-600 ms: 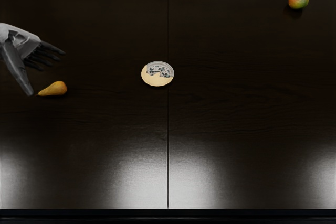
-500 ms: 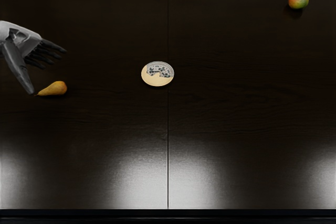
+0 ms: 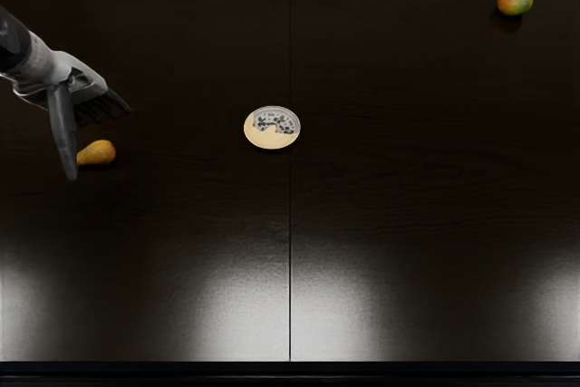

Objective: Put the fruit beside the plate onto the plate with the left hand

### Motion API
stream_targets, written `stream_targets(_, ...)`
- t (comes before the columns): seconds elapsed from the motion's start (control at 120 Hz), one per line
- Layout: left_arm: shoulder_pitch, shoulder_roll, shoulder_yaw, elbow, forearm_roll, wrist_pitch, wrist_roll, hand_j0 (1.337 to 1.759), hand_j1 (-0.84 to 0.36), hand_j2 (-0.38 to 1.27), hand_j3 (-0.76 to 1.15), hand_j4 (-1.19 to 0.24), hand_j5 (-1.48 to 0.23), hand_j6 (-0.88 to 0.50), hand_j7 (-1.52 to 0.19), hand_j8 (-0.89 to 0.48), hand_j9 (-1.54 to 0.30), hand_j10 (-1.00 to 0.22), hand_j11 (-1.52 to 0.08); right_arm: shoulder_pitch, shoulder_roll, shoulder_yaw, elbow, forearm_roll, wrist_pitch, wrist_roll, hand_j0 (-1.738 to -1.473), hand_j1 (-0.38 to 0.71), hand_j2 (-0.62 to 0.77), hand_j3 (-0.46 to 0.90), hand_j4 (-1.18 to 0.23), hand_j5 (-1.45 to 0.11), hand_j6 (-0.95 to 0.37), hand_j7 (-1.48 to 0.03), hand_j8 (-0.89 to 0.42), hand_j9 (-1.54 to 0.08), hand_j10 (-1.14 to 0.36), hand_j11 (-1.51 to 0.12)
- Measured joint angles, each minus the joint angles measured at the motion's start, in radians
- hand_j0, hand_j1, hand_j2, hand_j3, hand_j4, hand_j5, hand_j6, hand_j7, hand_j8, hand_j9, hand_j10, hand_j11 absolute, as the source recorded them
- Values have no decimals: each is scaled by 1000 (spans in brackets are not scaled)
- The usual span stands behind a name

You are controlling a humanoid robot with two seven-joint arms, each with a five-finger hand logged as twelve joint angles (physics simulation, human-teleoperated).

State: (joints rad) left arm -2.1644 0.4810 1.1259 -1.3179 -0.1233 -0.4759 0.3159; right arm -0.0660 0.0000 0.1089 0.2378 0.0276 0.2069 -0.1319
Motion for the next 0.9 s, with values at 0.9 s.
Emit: stream_targets(0.9,308,-197,11,-110,9,935,-125,1658,274,13,0,-63,-81,-63,-81,-63,-81,-63,-81,0,0,0,0,0,0,0,-1658,-331,-3,0,-15,-19,-15,-20,-15,-19,-15,-19)
